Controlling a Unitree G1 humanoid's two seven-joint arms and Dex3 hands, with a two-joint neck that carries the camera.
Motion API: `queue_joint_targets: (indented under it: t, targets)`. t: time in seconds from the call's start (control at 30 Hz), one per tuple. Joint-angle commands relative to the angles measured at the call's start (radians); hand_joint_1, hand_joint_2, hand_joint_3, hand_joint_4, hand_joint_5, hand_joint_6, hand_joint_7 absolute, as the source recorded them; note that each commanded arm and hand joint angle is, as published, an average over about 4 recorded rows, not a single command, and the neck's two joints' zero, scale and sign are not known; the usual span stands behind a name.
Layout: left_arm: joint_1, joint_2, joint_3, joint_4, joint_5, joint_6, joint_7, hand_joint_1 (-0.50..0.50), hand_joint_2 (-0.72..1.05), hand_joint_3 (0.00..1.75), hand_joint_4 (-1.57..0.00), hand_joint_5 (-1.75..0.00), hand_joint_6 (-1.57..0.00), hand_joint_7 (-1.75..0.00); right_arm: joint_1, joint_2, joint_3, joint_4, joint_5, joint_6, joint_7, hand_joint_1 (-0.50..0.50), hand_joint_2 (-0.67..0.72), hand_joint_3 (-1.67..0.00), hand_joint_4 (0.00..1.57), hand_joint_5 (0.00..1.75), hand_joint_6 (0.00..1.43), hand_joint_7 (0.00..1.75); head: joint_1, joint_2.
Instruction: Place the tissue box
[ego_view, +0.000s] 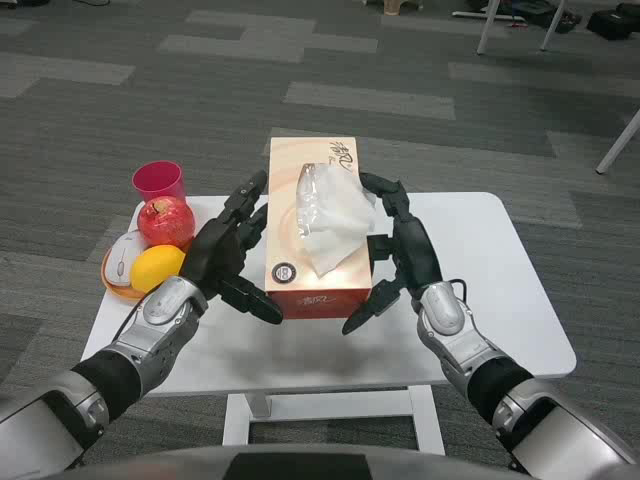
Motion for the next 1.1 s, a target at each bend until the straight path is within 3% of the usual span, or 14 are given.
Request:
queue_joint_targets:
  t: [0.03,1.1]
  targets:
    - [-0.011,-0.035,0.0,-0.058,0.012,-0.032,-0.015,0.5,0.16,0.0,0.0,-0.41,0.0,-0.02,0.031,0.021,0.003,-0.053,-0.029,-0.005,0.017,-0.08,0.15,0.0,1.03,1.36,0.0,0.91,-0.009,0.005]
    - [-0.011,-0.033,-0.001,-0.041,0.011,-0.03,-0.015,0.5,0.16,0.0,0.0,-0.41,0.0,-0.03,0.043,0.02,-0.001,-0.025,-0.029,-0.005,0.017,-0.08,0.15,-0.04,1.03,1.36,0.0,0.91,-0.002,-0.002]
